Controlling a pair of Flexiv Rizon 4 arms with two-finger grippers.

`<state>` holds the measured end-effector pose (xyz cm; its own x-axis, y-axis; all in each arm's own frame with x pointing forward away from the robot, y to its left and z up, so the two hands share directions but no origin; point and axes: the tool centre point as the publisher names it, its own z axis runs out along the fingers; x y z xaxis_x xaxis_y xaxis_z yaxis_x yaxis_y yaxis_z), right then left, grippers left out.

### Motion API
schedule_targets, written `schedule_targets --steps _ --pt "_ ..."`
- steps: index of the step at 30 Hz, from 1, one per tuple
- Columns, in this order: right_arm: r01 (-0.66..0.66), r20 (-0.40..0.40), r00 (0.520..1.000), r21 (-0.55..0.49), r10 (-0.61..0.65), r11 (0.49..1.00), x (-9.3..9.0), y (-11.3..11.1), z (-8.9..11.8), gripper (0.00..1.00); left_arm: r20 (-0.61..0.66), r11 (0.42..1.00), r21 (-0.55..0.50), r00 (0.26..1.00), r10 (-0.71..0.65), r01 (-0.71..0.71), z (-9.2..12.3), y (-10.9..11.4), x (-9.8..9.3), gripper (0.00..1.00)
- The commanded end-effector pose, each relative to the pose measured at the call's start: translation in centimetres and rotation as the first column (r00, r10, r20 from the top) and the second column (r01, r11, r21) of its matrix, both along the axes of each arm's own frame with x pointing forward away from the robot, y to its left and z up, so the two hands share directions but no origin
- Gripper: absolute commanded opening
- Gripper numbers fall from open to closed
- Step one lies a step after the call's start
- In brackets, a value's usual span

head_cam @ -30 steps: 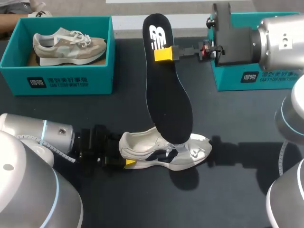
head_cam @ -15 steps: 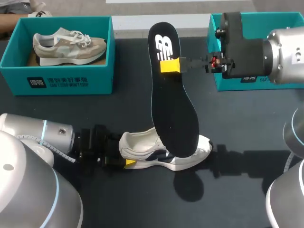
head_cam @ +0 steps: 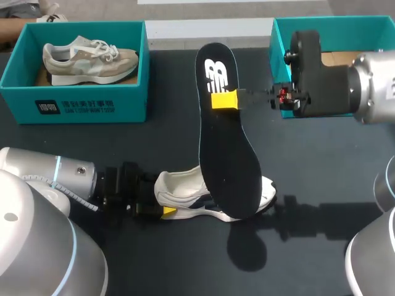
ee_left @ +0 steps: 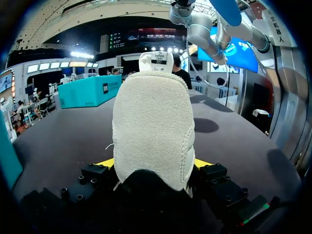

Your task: Take the shoe out of the shoebox, open the shoe tongue, remove and reinsert the insole, then place the shoe into the shoebox

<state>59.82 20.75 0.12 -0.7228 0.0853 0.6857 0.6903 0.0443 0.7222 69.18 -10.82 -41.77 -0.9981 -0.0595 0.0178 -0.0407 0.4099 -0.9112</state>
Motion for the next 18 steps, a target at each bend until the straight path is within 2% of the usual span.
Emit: schedule_targets --steps 1,18 --pt "0.009 -0.004 1.0 0.003 -0.009 1.0 -0.59 0.17 -0.17 0.0 0.0 1.0 0.001 1.0 0.0 0.0 -0.73 -0.32 -0.1 0.0" --pt "0.017 -0.01 1.0 -0.003 -0.018 1.0 -0.68 0.26 -0.12 0.0 0.001 1.0 -0.011 1.0 -0.004 0.004 -0.45 -0.11 -0.21 0.0"
